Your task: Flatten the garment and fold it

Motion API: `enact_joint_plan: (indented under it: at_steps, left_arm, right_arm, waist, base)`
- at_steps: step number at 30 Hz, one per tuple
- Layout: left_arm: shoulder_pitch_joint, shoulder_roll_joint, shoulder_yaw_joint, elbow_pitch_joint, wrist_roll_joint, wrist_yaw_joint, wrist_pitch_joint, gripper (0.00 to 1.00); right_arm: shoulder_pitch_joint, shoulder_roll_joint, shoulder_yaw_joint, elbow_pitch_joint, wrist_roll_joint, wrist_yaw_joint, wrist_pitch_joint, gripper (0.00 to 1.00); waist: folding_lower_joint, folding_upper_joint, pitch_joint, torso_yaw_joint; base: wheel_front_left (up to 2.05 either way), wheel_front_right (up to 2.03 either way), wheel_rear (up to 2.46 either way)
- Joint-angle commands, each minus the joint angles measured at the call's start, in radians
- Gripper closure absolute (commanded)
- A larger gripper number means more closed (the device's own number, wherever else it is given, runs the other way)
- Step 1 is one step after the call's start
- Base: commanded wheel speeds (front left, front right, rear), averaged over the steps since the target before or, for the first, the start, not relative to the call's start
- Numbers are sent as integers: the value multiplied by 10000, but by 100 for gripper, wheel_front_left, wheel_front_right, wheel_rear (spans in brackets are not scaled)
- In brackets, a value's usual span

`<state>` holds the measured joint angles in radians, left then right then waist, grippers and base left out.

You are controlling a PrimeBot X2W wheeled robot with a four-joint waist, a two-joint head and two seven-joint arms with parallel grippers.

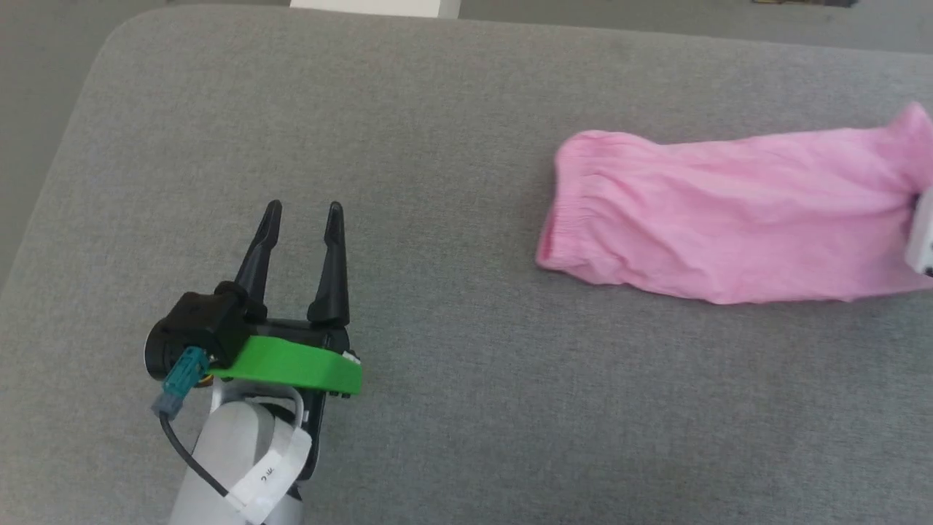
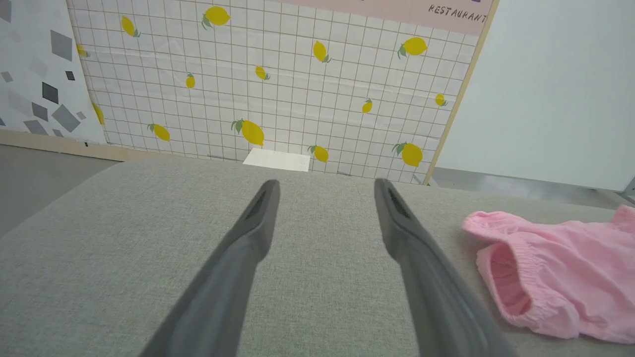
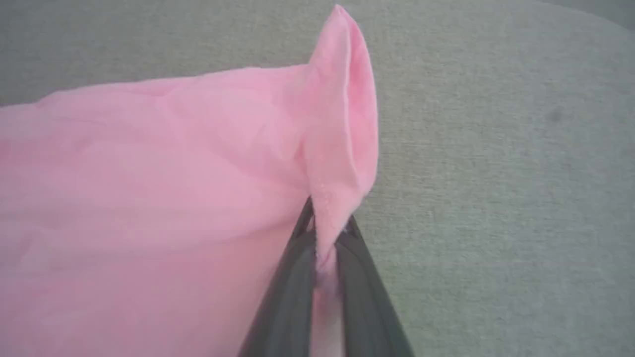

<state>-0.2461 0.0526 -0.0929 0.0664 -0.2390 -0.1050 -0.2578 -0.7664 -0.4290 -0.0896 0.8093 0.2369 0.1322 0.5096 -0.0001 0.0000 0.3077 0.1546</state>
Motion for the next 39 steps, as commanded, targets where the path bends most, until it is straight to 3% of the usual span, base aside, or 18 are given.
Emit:
enact_joint_plan:
  at_steps: [1, 5, 10, 19, 23, 26, 28, 30, 39]
  left_arm:
    - [155, -24, 21, 46, 29, -53, -39, 0]
    - [208, -24, 34, 122, 54, -86, -39, 0]
    - [281, -24, 29, 199, 85, -118, -40, 0]
    - [344, -24, -109, 318, 61, -174, -40, 0]
    - [335, -24, -184, 326, 2, -187, -40, 0]
    - [297, -24, -240, 336, -49, -193, -40, 0]
    - [215, -24, -334, 320, -123, -194, -40, 0]
    - [150, -24, -382, 311, -166, -184, -40, 0]
    - [-154, -24, -609, 220, -349, -90, -40, 0]
  right_arm:
    - [312, -85, -307, -218, -362, -15, -83, 100]
    - [801, 117, -870, -1022, -957, -15, 25, 100]
    - [1226, 548, -679, -2620, -1490, -15, 293, 100]
    - [1731, 891, 1473, -6235, -1681, -15, 1934, 100]
    - [1500, 942, 2778, -6927, -1497, -15, 2574, 100]
    - [1258, 939, 3571, -6881, -1399, -15, 2795, 100]
    - [685, 994, 4921, -6344, -1204, -15, 2895, 100]
    - [358, 1083, 5546, -5826, -1101, -15, 2914, 100]
    - [-465, 1551, 7003, -3637, -616, -15, 2554, 100]
  waist:
    - [1, 0, -164, -162]
    - [1, 0, -270, -274]
    - [1, 0, -432, -338]
    - [1, 0, -671, -146]
    - [1, 0, -597, 1]
    - [1, 0, -514, 110]
    - [1, 0, -341, 304]
    - [1, 0, -218, 426]
    - [1, 0, 259, 795]
  base:
    - [0, 0, 0]
    - [0, 0, 0]
    - [0, 0, 0]
    - [0, 0, 0]
    - [0, 0, 0]
    - [0, 0, 0]
    - [0, 0, 0]
    - [0, 0, 0]
    - [0, 0, 0]
